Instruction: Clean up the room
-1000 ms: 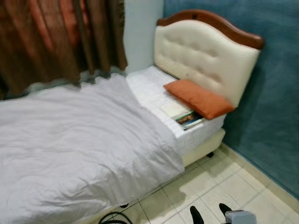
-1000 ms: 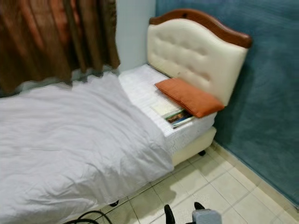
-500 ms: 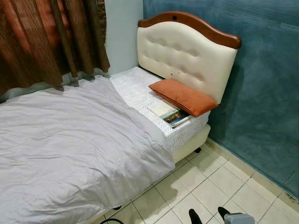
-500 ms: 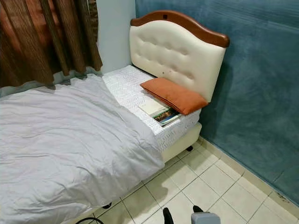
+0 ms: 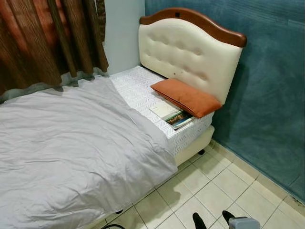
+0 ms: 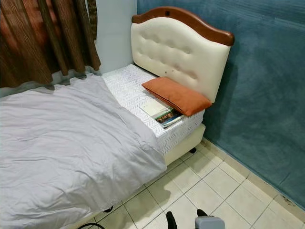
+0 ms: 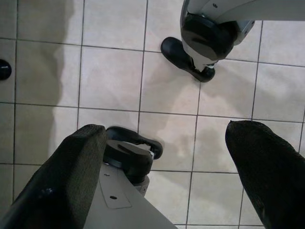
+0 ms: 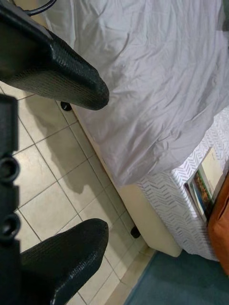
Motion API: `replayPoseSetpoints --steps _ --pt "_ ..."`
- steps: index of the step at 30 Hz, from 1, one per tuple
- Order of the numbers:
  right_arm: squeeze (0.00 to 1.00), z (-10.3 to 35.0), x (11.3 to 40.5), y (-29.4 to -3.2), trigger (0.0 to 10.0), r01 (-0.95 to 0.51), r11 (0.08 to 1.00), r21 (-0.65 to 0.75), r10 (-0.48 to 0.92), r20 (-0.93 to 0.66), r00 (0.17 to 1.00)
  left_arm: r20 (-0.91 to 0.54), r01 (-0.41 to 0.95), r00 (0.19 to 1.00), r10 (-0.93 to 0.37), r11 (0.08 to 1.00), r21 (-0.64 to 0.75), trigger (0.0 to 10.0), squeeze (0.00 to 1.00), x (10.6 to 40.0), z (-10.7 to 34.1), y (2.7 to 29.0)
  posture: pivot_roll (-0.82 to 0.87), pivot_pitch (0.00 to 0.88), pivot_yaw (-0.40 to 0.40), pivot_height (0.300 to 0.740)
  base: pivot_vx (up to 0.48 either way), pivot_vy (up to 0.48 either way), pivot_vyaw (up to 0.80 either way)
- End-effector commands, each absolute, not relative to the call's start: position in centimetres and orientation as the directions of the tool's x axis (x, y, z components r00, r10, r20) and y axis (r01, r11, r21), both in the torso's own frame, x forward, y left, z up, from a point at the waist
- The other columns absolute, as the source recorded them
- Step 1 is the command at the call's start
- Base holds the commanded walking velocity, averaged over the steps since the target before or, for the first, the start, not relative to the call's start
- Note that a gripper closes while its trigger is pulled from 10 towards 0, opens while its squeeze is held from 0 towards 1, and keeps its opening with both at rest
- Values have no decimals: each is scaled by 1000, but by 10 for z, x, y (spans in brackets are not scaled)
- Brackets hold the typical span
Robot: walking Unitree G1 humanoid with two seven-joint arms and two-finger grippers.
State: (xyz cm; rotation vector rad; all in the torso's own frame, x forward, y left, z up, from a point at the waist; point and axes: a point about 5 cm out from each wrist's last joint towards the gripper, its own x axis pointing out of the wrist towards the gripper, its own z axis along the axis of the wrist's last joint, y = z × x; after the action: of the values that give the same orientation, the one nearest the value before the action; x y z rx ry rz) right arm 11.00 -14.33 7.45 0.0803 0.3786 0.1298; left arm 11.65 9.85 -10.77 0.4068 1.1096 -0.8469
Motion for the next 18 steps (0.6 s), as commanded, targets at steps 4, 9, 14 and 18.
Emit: replayPoseSetpoints --steps 4,9,14,18 --pt "0 75 262 -162 10000 -169 961 221 202 -136 970 -71 -28 997 31 999 46 10000 0 292 48 176 -42 0 0 740 0 0 0" --pt "0 77 266 -161 10000 -170 959 225 201 -122 972 1 -22 1000 22 999 31 10000 0 298 66 173 -35 0 0 740 0 0 0" --pt "0 73 274 -160 10000 -182 955 235 211 -107 972 40 -50 998 49 998 34 10000 0 297 73 176 -37 0 0 740 0 0 0" --pt "0 70 279 -161 10000 -190 951 243 219 -98 971 57 -45 997 43 998 37 10000 0 291 75 172 -32 0 0 740 0 0 0"
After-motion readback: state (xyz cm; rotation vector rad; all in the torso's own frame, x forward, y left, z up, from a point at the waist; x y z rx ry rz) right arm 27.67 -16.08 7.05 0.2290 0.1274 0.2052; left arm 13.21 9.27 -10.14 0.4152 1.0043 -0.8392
